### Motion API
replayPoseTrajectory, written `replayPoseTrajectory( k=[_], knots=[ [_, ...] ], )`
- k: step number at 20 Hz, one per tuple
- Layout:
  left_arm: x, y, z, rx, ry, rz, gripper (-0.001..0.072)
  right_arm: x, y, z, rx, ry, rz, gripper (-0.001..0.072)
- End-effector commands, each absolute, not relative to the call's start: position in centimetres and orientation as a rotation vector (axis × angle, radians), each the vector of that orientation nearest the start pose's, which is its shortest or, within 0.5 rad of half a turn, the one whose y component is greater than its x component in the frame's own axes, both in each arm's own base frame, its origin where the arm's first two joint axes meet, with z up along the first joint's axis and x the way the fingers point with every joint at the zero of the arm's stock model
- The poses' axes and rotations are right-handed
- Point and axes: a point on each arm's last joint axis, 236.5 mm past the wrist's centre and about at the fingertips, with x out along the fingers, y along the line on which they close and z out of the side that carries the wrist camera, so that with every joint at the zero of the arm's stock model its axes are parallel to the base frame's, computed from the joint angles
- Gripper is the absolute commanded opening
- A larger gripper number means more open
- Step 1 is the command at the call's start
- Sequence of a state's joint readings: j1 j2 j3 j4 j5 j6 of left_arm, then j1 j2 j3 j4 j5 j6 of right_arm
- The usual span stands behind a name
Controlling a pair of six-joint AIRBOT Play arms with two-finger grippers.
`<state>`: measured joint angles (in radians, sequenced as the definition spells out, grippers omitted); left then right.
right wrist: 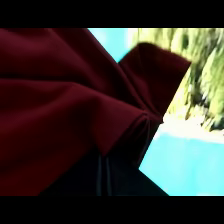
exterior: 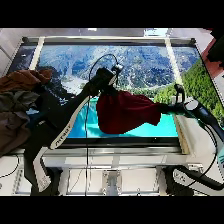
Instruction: Fold the shirts.
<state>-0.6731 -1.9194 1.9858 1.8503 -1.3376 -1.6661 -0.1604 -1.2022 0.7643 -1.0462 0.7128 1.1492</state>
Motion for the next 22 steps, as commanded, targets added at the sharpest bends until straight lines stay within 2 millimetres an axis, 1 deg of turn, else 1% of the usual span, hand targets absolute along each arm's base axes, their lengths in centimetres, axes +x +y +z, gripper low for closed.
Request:
replayPoseTrajectory(
  k=[1, 2, 3, 4, 5, 6, 8, 10, 12, 13, 14, 15, 16, 17, 18, 19, 20, 21, 22],
  knots=[
    [48.5, -22.9, 8.5, 0.693, 0.977, -0.116, 0.0013, 40.6, 1.2, 3.7, 0.156, 0.857, 0.187, 0.0027],
    [48.5, -21.5, 11.9, 0.697, 0.918, -0.073, 0.0013, 41.2, 1.1, 7.7, 0.128, 0.769, 0.189, 0.0026],
    [48.1, -20.5, 14.9, 0.682, 0.871, -0.049, 0.0012, 41.3, 1.1, 12.3, 0.099, 0.67, 0.19, 0.0025],
    [47.2, -19.7, 17.9, 0.649, 0.826, -0.044, 0.0013, 41.0, 1.2, 16.7, 0.066, 0.576, 0.19, 0.0025],
    [46.3, -19.0, 20.7, 0.615, 0.784, -0.043, 0.0013, 40.2, 1.2, 20.5, 0.029, 0.5, 0.187, 0.0025],
    [45.1, -18.1, 23.6, 0.577, 0.738, -0.041, 0.0013, 39.1, 1.3, 24.2, -0.009, 0.431, 0.186, 0.0025],
    [42.3, -15.8, 28.9, 0.505, 0.657, -0.036, 0.0013, 36.2, 1.7, 30.4, -0.062, 0.32, 0.185, 0.0024],
    [39.0, -13.1, 33.5, 0.431, 0.586, -0.03, 0.0013, 33.1, 2.3, 35.9, -0.087, 0.204, 0.178, 0.0024],
    [35.6, -10.8, 37.4, 0.356, 0.508, -0.042, 0.0013, 30.2, 2.9, 40.5, -0.114, 0.094, 0.177, 0.0024],
    [34.1, -9.7, 39.0, 0.319, 0.469, -0.048, 0.0013, 29.0, 3.2, 42.1, -0.12, 0.054, 0.178, 0.0024],
    [32.9, -9.1, 40.1, 0.286, 0.442, -0.062, 0.0013, 28.2, 3.4, 43.3, -0.11, 0.024, 0.182, 0.0025],
    [31.9, -9.0, 40.7, 0.259, 0.427, -0.084, 0.0012, 27.8, 3.8, 44.0, -0.091, 0.007, 0.193, 0.0025],
    [31.4, -9.0, 41.0, 0.248, 0.422, -0.1, 0.0012, 27.9, 4.2, 44.1, -0.075, 0.003, 0.21, 0.0024],
    [31.5, -9.1, 40.8, 0.253, 0.426, -0.103, 0.0013, 28.4, 4.4, 43.5, -0.06, 0.026, 0.227, 0.0025],
    [32.1, -9.3, 40.4, 0.286, 0.427, -0.099, 0.0012, 29.3, 4.7, 42.3, -0.023, 0.073, 0.248, 0.0025],
    [33.1, -9.5, 39.7, 0.334, 0.433, -0.081, 0.0012, 30.4, 5.0, 40.4, 0.007, 0.137, 0.266, 0.0025],
    [34.4, -10.1, 38.0, 0.397, 0.467, -0.075, 0.0011, 31.8, 5.3, 37.7, 0.044, 0.225, 0.292, 0.0025],
    [35.9, -10.7, 35.6, 0.462, 0.527, -0.074, 0.0012, 33.1, 5.5, 34.7, 0.071, 0.311, 0.311, 0.0025],
    [37.4, -10.9, 32.8, 0.516, 0.595, -0.064, 0.0011, 34.6, 5.7, 30.9, 0.103, 0.416, 0.33, 0.0025]
  ],
)
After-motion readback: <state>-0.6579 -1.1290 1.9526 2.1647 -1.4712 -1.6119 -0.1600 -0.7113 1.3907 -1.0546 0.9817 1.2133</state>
